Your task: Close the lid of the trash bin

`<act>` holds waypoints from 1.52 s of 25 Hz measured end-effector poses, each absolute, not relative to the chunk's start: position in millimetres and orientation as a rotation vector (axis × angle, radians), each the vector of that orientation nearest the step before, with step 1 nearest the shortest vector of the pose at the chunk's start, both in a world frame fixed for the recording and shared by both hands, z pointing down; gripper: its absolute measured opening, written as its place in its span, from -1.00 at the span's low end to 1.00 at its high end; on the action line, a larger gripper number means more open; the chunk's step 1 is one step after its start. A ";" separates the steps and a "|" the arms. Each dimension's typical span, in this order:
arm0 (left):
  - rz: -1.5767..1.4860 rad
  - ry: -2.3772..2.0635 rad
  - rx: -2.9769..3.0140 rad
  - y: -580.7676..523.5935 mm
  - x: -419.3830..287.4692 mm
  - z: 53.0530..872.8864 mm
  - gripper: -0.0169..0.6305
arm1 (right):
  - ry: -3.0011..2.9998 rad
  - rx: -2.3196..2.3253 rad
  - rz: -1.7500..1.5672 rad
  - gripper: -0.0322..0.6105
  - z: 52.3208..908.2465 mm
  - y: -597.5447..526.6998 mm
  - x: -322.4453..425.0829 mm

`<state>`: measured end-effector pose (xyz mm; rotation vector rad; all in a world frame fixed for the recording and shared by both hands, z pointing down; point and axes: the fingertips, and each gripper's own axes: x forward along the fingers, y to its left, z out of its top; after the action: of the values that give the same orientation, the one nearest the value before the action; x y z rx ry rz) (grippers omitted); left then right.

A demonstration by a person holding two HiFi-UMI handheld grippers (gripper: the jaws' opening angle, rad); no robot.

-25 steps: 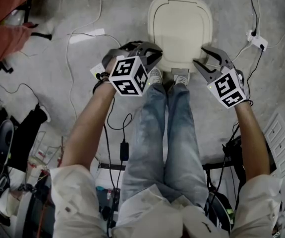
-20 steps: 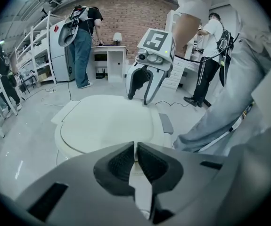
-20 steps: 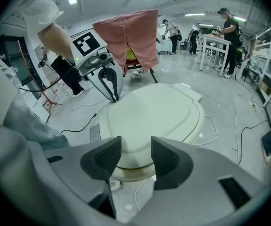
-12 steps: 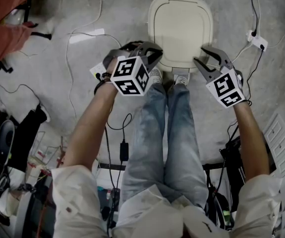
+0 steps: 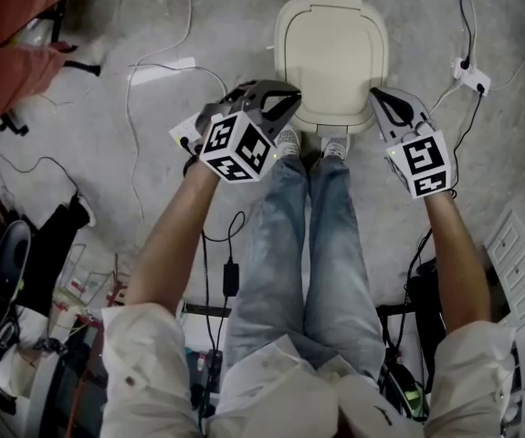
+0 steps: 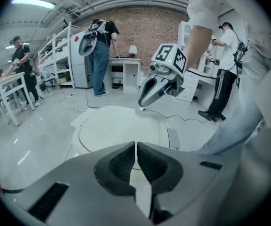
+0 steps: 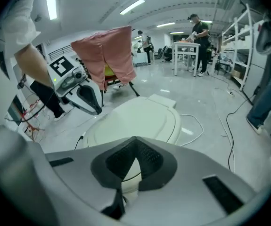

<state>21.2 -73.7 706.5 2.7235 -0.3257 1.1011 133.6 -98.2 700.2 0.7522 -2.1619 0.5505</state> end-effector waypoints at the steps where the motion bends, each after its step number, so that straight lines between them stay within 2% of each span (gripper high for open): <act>1: 1.042 -0.395 2.722 -78.3 20.5 694.7 -0.83 | -2.179 0.797 0.568 -0.84 688.9 -102.1 134.2; 6: 0.779 -0.735 2.696 -100.1 11.1 610.3 -0.85 | -2.271 0.999 0.594 -0.84 605.5 -113.9 138.9; 12: 0.613 -0.984 2.724 -115.9 -5.0 483.4 -0.85 | -2.385 1.269 0.580 -0.84 461.3 -125.9 155.2; 25: 0.187 -1.340 2.685 -92.0 -39.2 209.4 -0.85 | -2.477 1.706 0.322 -0.84 176.7 -95.1 210.4; 30: 0.073 -1.472 2.703 -81.5 -62.7 128.9 -0.86 | -2.488 1.825 0.205 -0.85 104.8 -71.0 234.0; 38: -0.045 -1.680 2.710 -52.2 -99.9 46.8 -0.86 | -2.483 1.969 0.059 -0.84 37.3 -25.4 267.2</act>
<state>-99.9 -52.2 46.8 2.7104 -1.6803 -0.0455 267.2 -25.4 37.3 1.9690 -2.4832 0.0588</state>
